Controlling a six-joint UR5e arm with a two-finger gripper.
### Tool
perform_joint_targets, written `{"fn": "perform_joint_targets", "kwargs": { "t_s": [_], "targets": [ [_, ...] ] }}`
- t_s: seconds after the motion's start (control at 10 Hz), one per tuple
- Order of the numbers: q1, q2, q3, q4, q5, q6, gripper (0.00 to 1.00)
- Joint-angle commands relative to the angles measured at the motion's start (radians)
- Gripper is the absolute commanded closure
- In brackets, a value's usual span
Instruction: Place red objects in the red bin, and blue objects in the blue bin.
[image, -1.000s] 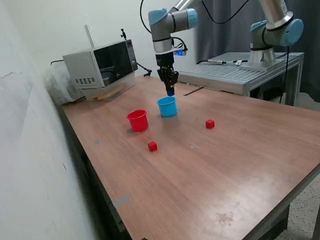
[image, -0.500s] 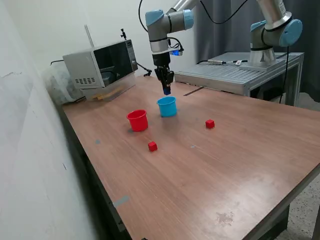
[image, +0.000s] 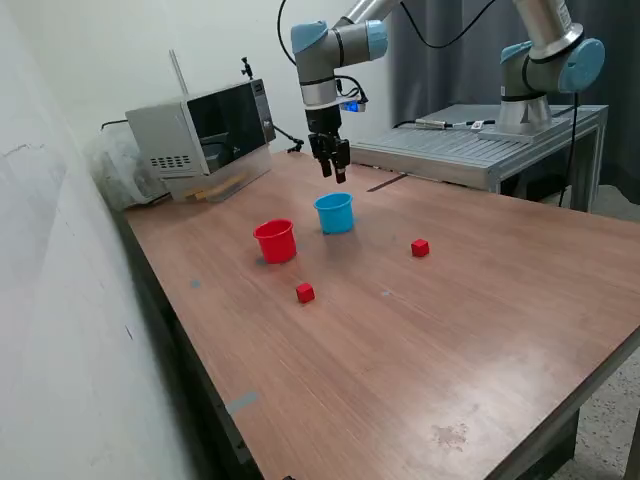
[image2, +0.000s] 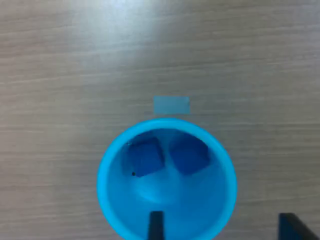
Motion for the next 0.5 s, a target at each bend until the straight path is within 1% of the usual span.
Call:
{"fn": "perform_joint_targets", "kwargs": {
  "t_s": [0.0,0.2,0.4],
  "targets": [
    [0.0,-0.006,0.015,0.0,0.0,-0.001,0.0],
    [0.0,-0.065,0.043,0.005,-0.002,-0.006,0.0],
    [0.033,-0.162,0.083,0.02,-0.002,-0.004,0.0]
  ]
}}
